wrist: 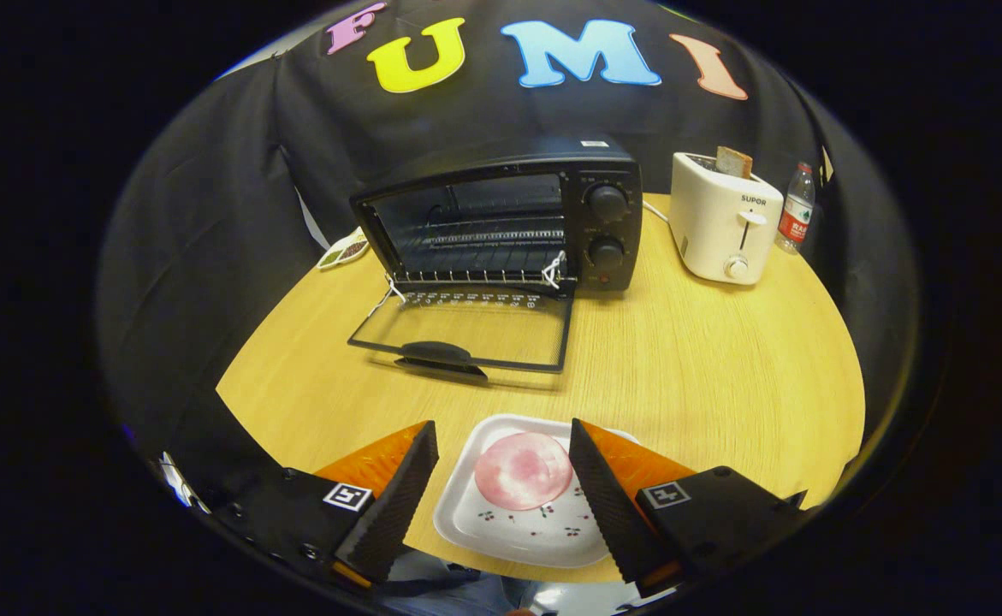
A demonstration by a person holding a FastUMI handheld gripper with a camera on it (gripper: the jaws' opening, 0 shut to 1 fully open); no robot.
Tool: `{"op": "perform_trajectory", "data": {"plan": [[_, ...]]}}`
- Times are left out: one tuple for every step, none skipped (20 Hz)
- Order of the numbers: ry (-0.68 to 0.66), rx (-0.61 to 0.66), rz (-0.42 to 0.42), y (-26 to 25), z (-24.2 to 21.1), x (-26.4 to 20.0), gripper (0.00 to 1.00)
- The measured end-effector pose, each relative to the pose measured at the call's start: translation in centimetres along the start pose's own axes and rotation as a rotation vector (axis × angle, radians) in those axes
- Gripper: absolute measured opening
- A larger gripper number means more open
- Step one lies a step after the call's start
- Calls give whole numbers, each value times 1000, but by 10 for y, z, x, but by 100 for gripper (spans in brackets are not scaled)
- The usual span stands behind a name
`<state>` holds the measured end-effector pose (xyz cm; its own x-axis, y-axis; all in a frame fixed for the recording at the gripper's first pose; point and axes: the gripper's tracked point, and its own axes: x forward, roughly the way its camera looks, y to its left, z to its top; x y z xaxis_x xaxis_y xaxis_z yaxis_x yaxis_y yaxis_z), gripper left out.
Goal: Open the toaster oven, put the food inside, and close the toaster oven door.
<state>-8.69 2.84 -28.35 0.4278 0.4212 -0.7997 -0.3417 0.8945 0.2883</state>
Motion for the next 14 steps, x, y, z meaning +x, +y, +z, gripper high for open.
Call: {"op": "perform_trajectory", "data": {"plan": [[25, 12, 7, -5, -4, -1, 99], [50, 25, 11, -10, -9, 0, 99], [77, 40, 13, -15, -13, 0, 99], [104, 55, 8, -20, -19, -1, 99], [132, 64, 4, -26, -24, 0, 98], [153, 74, -6, -32, -27, -1, 99], [173, 80, -13, -38, -30, 0, 99], [189, 84, -18, -43, -33, -1, 99], [203, 89, -20, -49, -35, 0, 99], [223, 101, -19, -53, -39, 1, 99], [237, 119, -20, -58, -41, 3, 99], [253, 140, -20, -62, -44, 4, 99], [271, 166, -17, -65, -48, 6, 99], [295, 191, -12, -67, -54, 7, 99]]}}
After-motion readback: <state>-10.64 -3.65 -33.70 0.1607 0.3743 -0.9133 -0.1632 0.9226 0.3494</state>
